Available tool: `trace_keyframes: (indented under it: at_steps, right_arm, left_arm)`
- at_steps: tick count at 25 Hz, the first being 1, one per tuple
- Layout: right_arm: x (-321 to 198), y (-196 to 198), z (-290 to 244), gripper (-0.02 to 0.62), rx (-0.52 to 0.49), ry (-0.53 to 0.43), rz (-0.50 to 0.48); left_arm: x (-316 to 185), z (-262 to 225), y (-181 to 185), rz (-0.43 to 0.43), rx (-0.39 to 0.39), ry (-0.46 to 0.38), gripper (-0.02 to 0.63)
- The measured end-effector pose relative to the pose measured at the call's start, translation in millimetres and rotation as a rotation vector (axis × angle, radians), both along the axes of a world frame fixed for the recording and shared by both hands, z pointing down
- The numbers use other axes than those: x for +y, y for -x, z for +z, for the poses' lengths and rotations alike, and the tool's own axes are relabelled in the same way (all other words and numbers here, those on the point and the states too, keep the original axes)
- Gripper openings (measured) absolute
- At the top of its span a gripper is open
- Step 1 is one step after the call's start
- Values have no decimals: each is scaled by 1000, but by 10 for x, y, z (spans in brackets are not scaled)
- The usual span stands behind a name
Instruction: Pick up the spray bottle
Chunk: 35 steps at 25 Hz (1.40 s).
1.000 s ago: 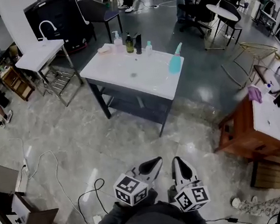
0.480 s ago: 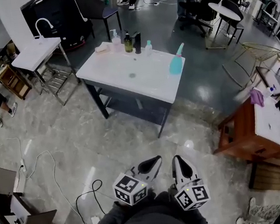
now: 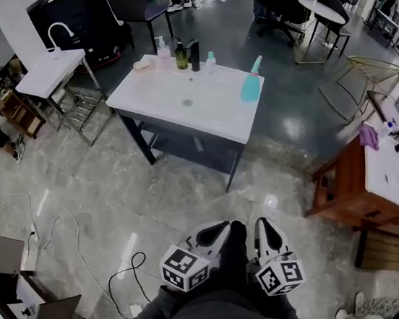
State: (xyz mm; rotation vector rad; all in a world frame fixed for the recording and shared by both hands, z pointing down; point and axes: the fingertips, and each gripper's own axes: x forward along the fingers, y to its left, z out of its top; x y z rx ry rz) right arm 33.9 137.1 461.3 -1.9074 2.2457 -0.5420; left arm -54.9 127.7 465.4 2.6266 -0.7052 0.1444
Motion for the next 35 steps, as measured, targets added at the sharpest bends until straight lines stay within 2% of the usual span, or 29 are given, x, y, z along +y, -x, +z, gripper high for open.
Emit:
trace_keyframes:
  at_steps: [7, 14, 22, 35]
  right_arm:
    - [-420, 6, -86, 11, 1, -18, -58]
    - [-957, -278, -168, 11, 5, -25, -81]
    - [-1595, -447, -199, 11, 32, -30, -142]
    - [-2239, -681, -201, 11, 19, -34, -214]
  left_arm:
    - [-441, -76, -94, -34, -7, -7, 8]
    - [-978, -161, -463, -32, -1, -27, 8]
    - [-1492, -143, -574, -98, 4, -19, 8]
    - [-2104, -94, -925, -143, -6, -16, 8]
